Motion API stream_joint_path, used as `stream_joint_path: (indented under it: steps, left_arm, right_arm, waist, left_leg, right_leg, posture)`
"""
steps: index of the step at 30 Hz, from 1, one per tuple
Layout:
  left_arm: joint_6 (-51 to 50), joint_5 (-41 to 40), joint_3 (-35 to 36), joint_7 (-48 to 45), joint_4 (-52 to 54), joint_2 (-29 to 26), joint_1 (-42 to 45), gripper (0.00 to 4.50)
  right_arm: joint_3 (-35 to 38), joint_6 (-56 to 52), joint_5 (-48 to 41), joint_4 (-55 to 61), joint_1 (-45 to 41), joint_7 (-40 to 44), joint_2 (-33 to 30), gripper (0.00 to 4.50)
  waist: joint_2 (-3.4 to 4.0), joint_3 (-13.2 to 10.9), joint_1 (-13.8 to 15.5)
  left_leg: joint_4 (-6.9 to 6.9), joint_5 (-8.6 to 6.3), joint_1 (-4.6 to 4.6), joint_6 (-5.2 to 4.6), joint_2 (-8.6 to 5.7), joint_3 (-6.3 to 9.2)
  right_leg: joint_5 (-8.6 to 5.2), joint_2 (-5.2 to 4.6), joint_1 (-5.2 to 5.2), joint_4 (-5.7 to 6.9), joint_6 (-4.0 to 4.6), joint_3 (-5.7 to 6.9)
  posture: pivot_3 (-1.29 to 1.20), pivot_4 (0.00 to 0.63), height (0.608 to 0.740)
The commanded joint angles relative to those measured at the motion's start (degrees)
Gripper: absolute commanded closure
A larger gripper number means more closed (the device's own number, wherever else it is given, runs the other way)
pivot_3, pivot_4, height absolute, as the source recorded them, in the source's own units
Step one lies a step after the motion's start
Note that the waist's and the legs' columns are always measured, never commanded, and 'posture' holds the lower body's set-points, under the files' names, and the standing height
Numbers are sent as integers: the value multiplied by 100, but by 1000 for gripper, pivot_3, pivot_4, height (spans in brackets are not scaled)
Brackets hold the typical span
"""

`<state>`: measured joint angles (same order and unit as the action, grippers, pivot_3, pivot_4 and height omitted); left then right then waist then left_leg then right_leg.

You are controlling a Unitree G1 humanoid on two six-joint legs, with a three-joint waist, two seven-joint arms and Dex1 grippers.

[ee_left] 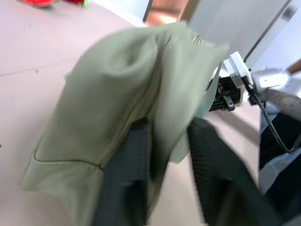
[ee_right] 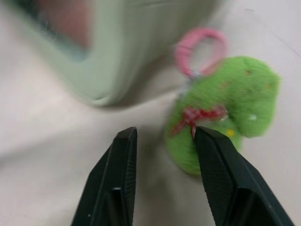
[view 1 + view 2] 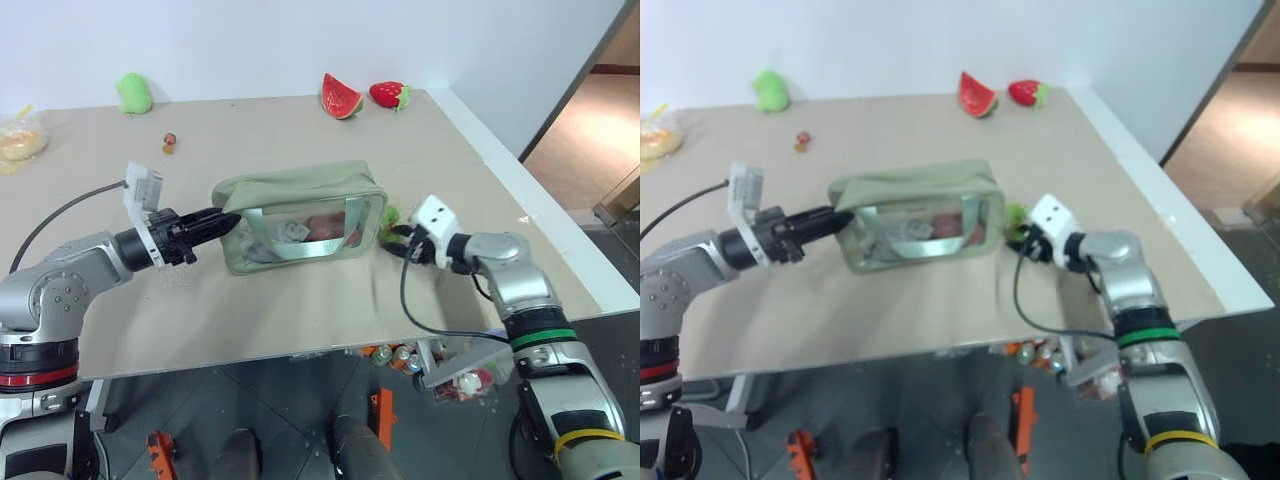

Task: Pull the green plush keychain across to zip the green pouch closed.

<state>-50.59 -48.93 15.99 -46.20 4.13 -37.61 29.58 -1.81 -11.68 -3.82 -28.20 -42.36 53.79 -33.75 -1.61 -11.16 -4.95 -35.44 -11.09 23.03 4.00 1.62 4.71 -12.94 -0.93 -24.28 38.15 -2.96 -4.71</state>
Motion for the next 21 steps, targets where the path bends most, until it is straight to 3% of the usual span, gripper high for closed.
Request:
stream_joint_path:
  steps: [1, 3, 10, 15, 21]
  left_arm:
    - [-45, -69, 176, 9, 135, -207, 103, 1569]
    - [-44, -91, 280, -23, 242, -342, 10, 876]
    - [-87, -350, 1104, -226, 599, -875, -969, 876]
    - [-174, -617, 1760, -68, 528, -847, -1674, 876]
    - [-62, -624, 1847, -70, 188, -788, -1803, 876]
  right_arm:
    - [914, -912, -1229, 901, -13, 473, -287, 2600]
    - [1184, -1270, -1611, 1318, 170, 639, -488, 2600]
    - [1707, -2086, -2444, 2661, 1139, 716, -945, 2600]
    - [2115, -2439, -2812, 3261, 1673, 301, -949, 2600]
    - [2053, -2568, -2918, 3376, 1684, -41, -901, 2600]
  waist:
    - [1, -1, 3]
    - [0, -1, 7]
    - [1, -2, -8]
    - [0, -2, 27]
    - [-1, -1, 52]
  left_leg:
    - [0, 0, 0, 0, 0, 0]
    - [1, 0, 2, 0, 0, 2]
    - [2, -10, 0, -15, 4, -1]
    - [-7, -9, 1, -15, 3, -2]
    - [-34, -8, 4, -16, 2, -6]
  right_leg:
    - [0, 0, 0, 0, 0, 0]
    - [0, 1, 0, 0, -1, 1]
    - [-10, 3, -2, -2, -1, 0]
    - [-9, 2, -2, -2, 0, -1]
    - [-13, 1, 4, -2, 20, -3]
  posture:
    - [0, 150, 740]
    - [0, 150, 740]
    - [0, 150, 740]
    - [0, 150, 740]
    - [0, 150, 740]
